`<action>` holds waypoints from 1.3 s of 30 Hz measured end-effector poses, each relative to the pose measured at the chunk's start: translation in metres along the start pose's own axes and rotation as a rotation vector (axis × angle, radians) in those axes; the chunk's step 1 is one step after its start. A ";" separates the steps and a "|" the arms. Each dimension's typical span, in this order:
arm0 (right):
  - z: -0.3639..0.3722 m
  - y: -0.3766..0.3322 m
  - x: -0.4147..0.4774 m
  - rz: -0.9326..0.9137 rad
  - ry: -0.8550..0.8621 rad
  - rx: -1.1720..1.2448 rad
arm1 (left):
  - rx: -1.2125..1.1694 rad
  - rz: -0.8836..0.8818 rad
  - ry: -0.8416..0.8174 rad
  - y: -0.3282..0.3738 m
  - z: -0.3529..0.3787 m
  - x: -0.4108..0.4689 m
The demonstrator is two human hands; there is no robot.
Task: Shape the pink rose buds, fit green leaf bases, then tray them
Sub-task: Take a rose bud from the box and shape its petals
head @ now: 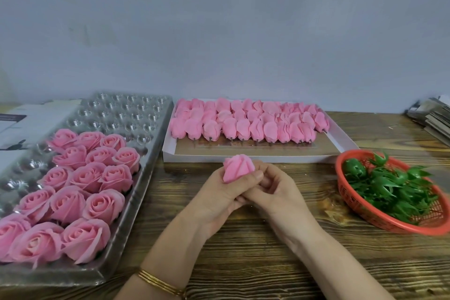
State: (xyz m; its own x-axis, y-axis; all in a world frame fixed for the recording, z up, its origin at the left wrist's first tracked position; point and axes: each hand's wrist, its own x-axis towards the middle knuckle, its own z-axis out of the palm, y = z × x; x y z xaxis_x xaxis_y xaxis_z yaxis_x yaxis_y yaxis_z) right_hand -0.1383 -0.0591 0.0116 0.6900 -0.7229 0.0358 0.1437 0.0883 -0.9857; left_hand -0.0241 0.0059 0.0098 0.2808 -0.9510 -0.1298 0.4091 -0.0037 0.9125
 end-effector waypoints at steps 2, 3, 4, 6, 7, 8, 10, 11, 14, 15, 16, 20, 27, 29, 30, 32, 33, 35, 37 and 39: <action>0.000 0.001 -0.001 0.041 0.023 0.068 | -0.005 -0.008 0.003 -0.001 -0.001 0.001; 0.001 0.001 -0.002 0.057 0.031 0.089 | -0.004 -0.009 0.003 -0.002 -0.001 0.002; 0.001 0.000 -0.003 0.070 0.038 0.108 | 0.001 -0.010 0.002 -0.003 -0.001 0.002; 0.002 -0.002 -0.004 0.089 0.048 0.141 | 0.019 -0.009 -0.003 -0.003 -0.002 0.003; 0.002 -0.003 -0.005 0.097 0.051 0.152 | 0.025 -0.009 -0.001 -0.003 -0.003 0.003; 0.002 -0.003 -0.005 0.104 0.051 0.158 | 0.028 -0.008 0.005 -0.003 -0.003 0.003; 0.002 -0.003 -0.006 0.120 0.042 0.169 | 0.037 -0.006 0.027 -0.002 -0.003 0.003; 0.002 -0.004 -0.006 0.126 0.037 0.177 | 0.043 -0.002 0.038 -0.001 -0.002 0.002; 0.000 -0.005 -0.006 0.145 0.021 0.212 | 0.070 0.026 0.042 -0.001 -0.001 0.002; 0.000 -0.006 -0.006 0.153 0.010 0.222 | 0.082 0.039 0.039 -0.001 0.000 0.002; 0.000 -0.006 -0.006 0.163 -0.003 0.224 | 0.092 0.054 0.040 0.000 0.000 0.002; -0.004 -0.008 -0.006 0.182 0.025 0.080 | 0.152 0.152 0.109 0.000 0.003 0.000; -0.006 -0.011 -0.002 0.108 0.194 -0.095 | 0.557 0.328 0.213 -0.004 0.006 0.000; -0.004 -0.012 0.000 0.098 0.185 -0.097 | 0.604 0.326 0.191 -0.007 0.009 -0.001; -0.003 -0.013 0.000 0.096 0.175 -0.089 | 0.634 0.318 0.176 -0.007 0.009 -0.001; -0.003 -0.013 0.000 0.098 0.168 -0.078 | 0.687 0.305 0.144 -0.010 0.010 -0.002; -0.003 -0.012 0.000 0.104 0.167 -0.080 | 0.698 0.305 0.140 -0.011 0.009 -0.002; -0.004 -0.011 0.000 0.126 0.161 -0.093 | 0.716 0.309 0.157 -0.012 0.008 -0.002; -0.004 -0.011 0.000 0.141 0.157 -0.096 | 0.737 0.308 0.169 -0.013 0.008 -0.003; -0.004 -0.010 0.000 0.149 0.160 -0.091 | 0.760 0.310 0.171 -0.012 0.007 -0.003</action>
State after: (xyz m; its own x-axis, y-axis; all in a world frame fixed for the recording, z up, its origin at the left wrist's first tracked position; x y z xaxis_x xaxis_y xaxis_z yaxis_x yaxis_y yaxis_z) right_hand -0.1422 -0.0629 0.0211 0.5765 -0.8066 -0.1307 -0.0213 0.1450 -0.9892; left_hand -0.0359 0.0067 0.0024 0.4368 -0.8836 0.1686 -0.3878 -0.0158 0.9216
